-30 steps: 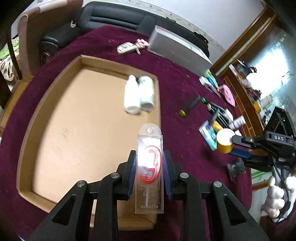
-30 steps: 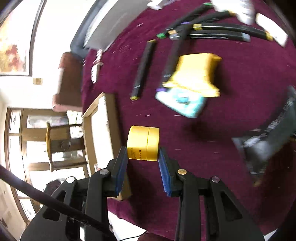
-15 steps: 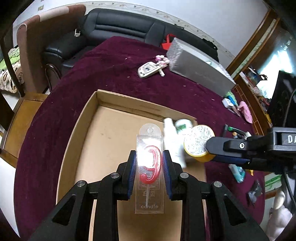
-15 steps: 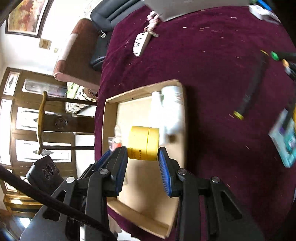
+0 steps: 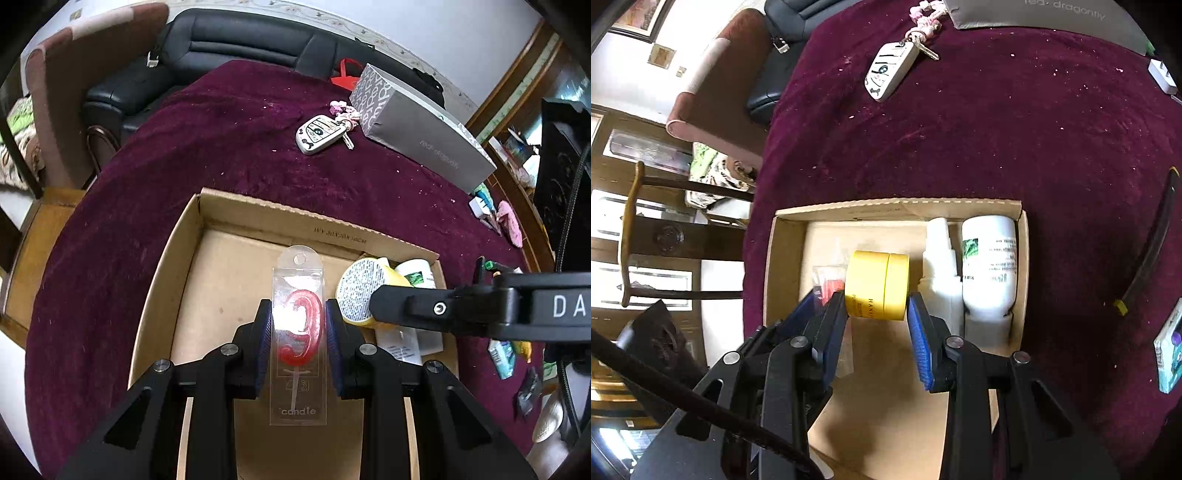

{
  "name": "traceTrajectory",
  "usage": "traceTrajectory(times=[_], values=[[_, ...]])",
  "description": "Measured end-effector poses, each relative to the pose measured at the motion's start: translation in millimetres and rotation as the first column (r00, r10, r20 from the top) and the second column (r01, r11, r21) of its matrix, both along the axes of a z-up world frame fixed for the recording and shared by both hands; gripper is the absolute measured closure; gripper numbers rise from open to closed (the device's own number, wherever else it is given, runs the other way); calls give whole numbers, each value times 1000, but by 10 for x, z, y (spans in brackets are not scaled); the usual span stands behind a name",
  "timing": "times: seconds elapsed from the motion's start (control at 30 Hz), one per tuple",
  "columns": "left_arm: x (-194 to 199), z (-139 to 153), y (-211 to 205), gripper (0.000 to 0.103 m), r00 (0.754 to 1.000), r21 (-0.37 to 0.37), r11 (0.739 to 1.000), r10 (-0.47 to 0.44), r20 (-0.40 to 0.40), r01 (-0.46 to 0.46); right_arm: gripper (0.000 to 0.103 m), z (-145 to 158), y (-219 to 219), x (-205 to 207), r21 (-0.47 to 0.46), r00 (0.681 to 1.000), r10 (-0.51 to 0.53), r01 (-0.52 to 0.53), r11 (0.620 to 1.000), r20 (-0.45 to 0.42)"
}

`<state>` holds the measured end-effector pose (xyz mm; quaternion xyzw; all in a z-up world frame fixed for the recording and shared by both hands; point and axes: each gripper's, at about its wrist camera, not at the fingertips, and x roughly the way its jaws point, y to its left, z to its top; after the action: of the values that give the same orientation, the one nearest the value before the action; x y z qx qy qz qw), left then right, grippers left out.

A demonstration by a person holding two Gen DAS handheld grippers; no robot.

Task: Organize objects
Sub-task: 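Carry the candle package and tape roll into the box and open both grippers, then move both grippers from the box back over the remaining items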

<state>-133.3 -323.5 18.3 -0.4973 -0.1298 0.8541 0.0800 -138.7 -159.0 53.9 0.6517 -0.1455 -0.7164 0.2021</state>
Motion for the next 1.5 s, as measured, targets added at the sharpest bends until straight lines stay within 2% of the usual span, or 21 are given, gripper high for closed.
traceTrajectory(times=[0.43,0.6,0.67,0.7,0.8,0.87,1.07,1.23,1.33,1.43,1.5], values=[[-76,-105,-63,79,1000,19,1000,21,10,-21,71,-88,-77,-86,14,1000,-2,2,1000,15],[-79,-100,-93,78,999,47,998,33,21,-34,71,-101,-66,-115,2,1000,-3,3,1000,15],[-71,-104,-130,76,999,81,996,41,34,-43,70,-113,-66,-112,-8,1000,-4,4,1000,21],[-64,-108,-163,71,998,115,992,47,44,-52,69,-106,-51,-105,-18,1000,-6,7,1000,23],[-8,-94,-273,68,995,211,973,75,70,-89,63,-41,-10,-83,-38,1000,-10,10,999,14],[38,-54,-320,68,993,247,963,86,81,-104,52,27,29,-60,-43,1000,-11,10,999,-4],[314,270,-405,68,993,363,924,98,70,-117,51,260,345,94,-118,999,-32,30,993,-15],[649,636,-184,62,997,431,899,77,14,-76,51,553,865,319,-136,995,-53,41,990,-86],[784,773,92,62,999,447,894,42,-4,-36,51,786,1298,466,-111,980,-93,74,991,-177],[910,854,490,62,1000,455,891,-10,-10,13,51,1043,1779,626,-90,950,-152,132,987,-273],[960,855,773,62,999,472,881,-45,-5,42,51,1286,2097,778,-55,910,-179,171,984,-373]])
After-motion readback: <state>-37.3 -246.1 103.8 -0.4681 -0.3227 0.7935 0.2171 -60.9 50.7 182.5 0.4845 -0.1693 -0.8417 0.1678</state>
